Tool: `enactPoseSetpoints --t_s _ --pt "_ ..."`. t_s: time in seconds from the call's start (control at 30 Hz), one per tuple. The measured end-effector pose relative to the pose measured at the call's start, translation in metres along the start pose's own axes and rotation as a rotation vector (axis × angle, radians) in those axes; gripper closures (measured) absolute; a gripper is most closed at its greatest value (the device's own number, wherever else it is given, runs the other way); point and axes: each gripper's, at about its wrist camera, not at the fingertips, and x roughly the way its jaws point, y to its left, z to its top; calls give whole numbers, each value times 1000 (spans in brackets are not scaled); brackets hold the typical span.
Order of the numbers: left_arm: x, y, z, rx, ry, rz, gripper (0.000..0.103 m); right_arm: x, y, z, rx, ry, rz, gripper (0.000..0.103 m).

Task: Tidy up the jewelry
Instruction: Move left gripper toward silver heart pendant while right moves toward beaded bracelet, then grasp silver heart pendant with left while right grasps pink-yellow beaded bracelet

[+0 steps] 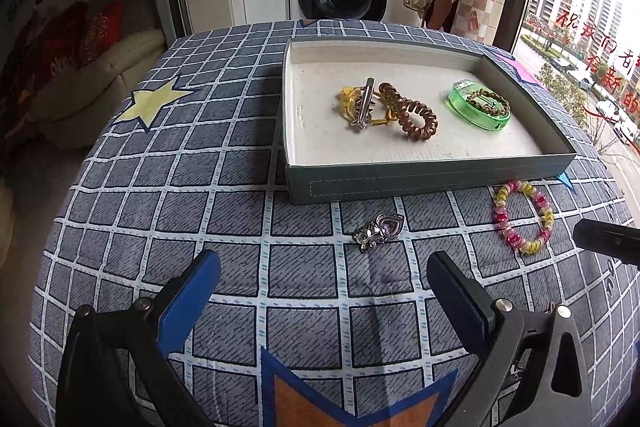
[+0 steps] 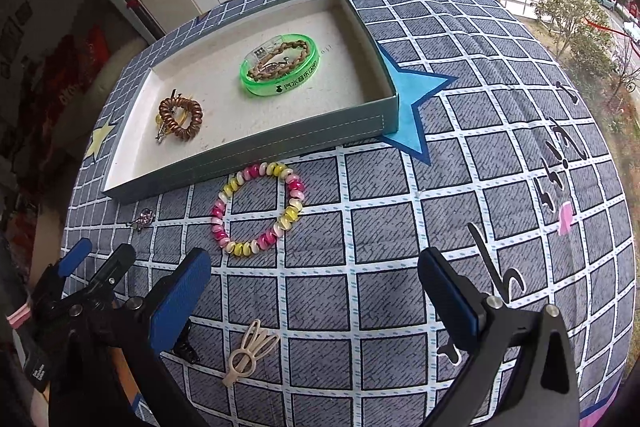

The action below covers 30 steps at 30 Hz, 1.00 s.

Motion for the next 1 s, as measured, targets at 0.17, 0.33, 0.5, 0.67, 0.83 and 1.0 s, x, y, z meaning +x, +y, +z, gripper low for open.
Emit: enactPoseSetpoints --t_s 0.17,0.33,0.5,0.67,0.83,1.0 --pt "6 -10 6 32 3 -3 3 12 0 4 -3 -6 -69 0" --pt "10 -16 7 45 8 -15 12 24 7 8 -35 -4 -104 2" --pt "17 -20 7 49 29 -27 22 30 18 10 -86 -18 -144 5" --pt "19 -23 7 51 33 -29 22 34 26 11 -142 -35 -192 11" --pt "20 -24 7 51 32 -29 22 35 30 10 -181 -44 -202 13" --pt "19 -27 8 57 29 -36 29 33 35 8 -210 -42 -188 20"
